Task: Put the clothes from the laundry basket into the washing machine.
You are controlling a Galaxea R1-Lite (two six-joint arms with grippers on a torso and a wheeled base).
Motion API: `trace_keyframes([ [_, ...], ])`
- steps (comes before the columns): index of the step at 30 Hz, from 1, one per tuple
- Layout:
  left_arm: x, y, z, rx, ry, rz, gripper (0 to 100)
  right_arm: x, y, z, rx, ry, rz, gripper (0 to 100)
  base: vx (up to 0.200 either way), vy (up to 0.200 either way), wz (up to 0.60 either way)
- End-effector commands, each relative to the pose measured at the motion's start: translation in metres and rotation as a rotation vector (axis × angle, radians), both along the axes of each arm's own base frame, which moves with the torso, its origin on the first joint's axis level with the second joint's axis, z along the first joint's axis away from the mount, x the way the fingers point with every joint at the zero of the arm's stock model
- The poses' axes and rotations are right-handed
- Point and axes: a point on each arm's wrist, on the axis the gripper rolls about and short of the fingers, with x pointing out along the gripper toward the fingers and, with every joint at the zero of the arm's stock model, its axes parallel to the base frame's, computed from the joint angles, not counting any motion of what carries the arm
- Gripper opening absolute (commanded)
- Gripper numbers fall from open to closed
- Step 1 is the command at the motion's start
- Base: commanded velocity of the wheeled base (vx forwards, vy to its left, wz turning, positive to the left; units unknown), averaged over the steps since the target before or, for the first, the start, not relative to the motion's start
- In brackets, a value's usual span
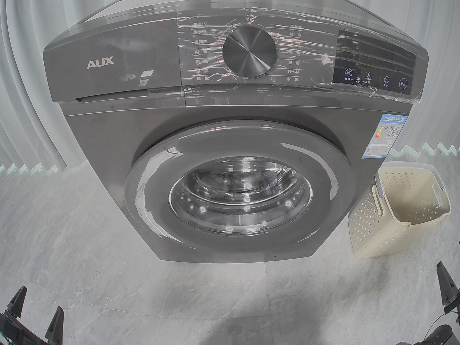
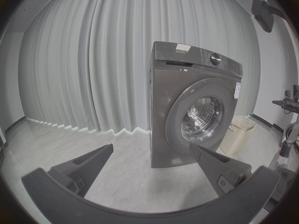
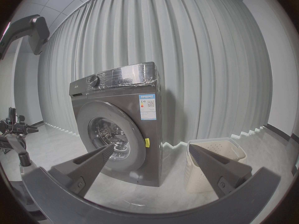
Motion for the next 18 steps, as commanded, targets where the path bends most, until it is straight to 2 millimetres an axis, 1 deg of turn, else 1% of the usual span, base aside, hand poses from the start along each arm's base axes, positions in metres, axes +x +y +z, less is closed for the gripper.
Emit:
trace_keyframes([
  [1, 0.000, 0.000, -0.005, 0.001, 0.001, 0.001, 100, -0.013, -0.001, -0.012, 0.006, -0.055, -0.010, 100, 0.000, 0.000, 0.00],
  [2, 0.000, 0.000, -0.005, 0.001, 0.000, 0.001, 100, -0.018, -0.002, -0.020, 0.004, -0.038, -0.013, 100, 0.000, 0.000, 0.00],
  [3, 0.000, 0.000, -0.005, 0.001, 0.000, 0.001, 100, -0.019, -0.002, -0.023, 0.005, -0.024, -0.015, 100, 0.000, 0.000, 0.00],
  [7, 0.000, 0.000, -0.005, 0.001, 0.000, 0.001, 100, -0.020, -0.001, -0.027, 0.008, -0.003, -0.051, 100, 0.000, 0.000, 0.00],
  [8, 0.000, 0.000, -0.005, 0.001, 0.001, 0.001, 100, -0.022, 0.000, -0.034, -0.003, 0.026, -0.103, 100, 0.000, 0.000, 0.00],
  [9, 0.000, 0.000, -0.005, 0.001, 0.000, 0.001, 100, -0.023, 0.000, -0.038, -0.002, 0.051, -0.115, 100, 0.000, 0.000, 0.00],
  [10, 0.000, 0.000, -0.005, 0.002, 0.000, -0.001, 100, -0.024, 0.000, -0.047, -0.017, 0.112, -0.131, 100, 0.000, 0.000, 0.00],
  [12, 0.000, 0.000, -0.005, 0.001, 0.000, -0.002, 100, -0.023, -0.001, -0.044, -0.012, 0.101, -0.160, 100, 0.000, 0.000, 0.00],
  [14, 0.000, 0.000, -0.005, 0.001, 0.000, -0.002, 100, -0.023, -0.002, -0.048, -0.005, 0.134, -0.191, 100, 0.000, 0.000, 0.00],
  [18, 0.000, 0.000, -0.005, 0.001, 0.000, -0.002, 100, -0.023, -0.002, -0.051, 0.006, 0.165, -0.192, 100, 0.000, 0.000, 0.00],
])
